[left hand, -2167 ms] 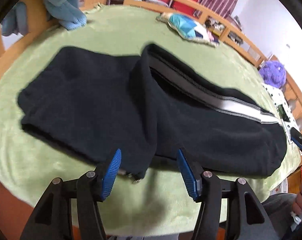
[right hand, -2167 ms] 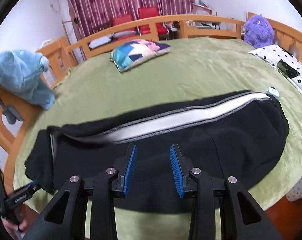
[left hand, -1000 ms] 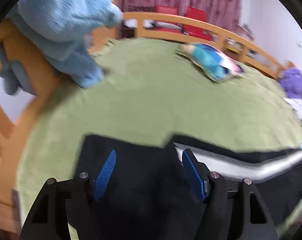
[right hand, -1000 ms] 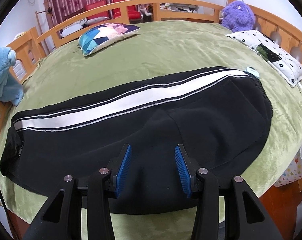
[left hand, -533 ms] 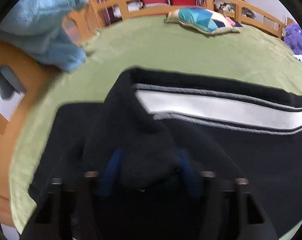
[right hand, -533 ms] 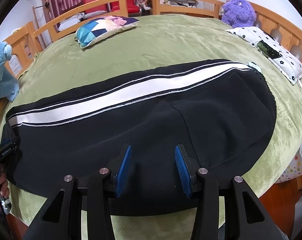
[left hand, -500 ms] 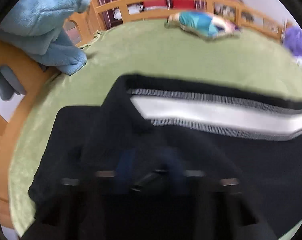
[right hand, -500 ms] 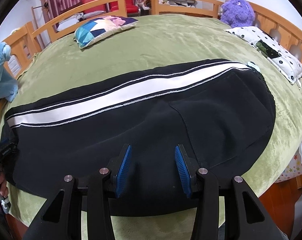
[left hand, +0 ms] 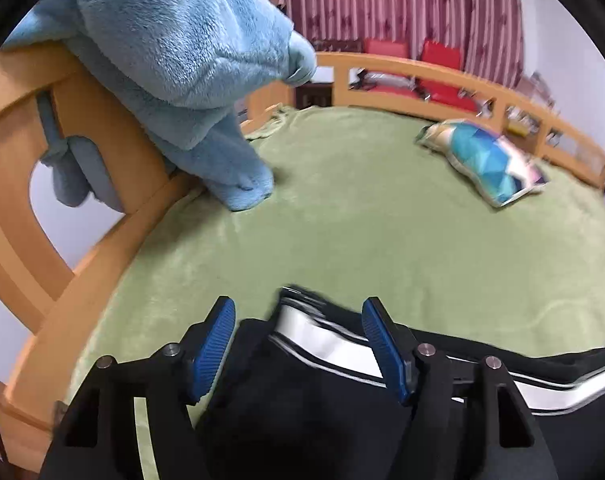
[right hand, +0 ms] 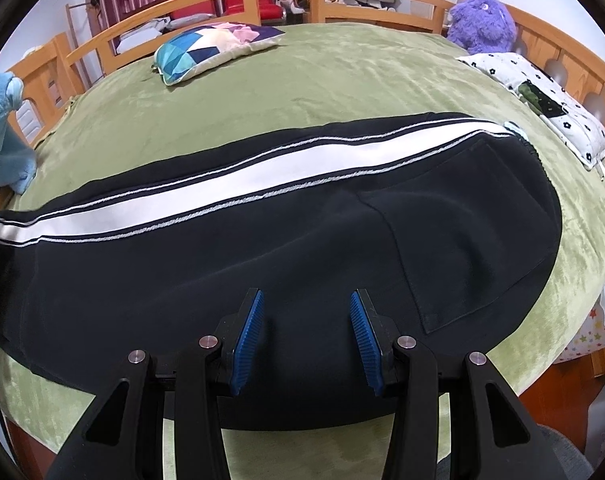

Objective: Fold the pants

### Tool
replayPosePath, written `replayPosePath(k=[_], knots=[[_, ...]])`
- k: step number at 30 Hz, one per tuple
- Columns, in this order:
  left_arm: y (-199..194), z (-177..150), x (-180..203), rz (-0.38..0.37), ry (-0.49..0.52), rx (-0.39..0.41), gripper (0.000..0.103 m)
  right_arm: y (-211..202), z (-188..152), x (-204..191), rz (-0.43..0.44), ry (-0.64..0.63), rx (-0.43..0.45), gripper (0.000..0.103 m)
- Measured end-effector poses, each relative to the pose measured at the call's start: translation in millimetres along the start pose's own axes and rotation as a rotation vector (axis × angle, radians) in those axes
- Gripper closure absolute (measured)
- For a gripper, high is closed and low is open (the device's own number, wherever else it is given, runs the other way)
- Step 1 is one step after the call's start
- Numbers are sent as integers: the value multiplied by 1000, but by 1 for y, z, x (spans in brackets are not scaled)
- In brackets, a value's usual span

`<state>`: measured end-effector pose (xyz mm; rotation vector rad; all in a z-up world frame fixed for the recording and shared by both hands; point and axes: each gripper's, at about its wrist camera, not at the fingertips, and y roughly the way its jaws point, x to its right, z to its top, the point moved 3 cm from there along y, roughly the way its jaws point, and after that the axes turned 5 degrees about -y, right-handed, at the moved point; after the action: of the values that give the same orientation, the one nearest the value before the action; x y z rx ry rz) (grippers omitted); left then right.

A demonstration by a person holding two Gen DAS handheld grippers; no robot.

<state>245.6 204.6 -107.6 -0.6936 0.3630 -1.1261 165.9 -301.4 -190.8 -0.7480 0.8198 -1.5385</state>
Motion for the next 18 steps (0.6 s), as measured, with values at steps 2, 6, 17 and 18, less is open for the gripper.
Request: replayPosePath(k=[2,6,17,18], knots=[[-4,-12,-1,-74,0,-33,39,-1,-1,-4,7,-2,0,58],[-10,-55,-5,-259,-29,-160,39,-4,-4,-12,17,-14,-2,58],[-16,-151,-94,-331,-349,-308,41,-10,-9,-25,50,-40,-7,58],[-14,-151,-100,-323,-365,-309,41,-10,-9,-26,53,-41,-8,58]])
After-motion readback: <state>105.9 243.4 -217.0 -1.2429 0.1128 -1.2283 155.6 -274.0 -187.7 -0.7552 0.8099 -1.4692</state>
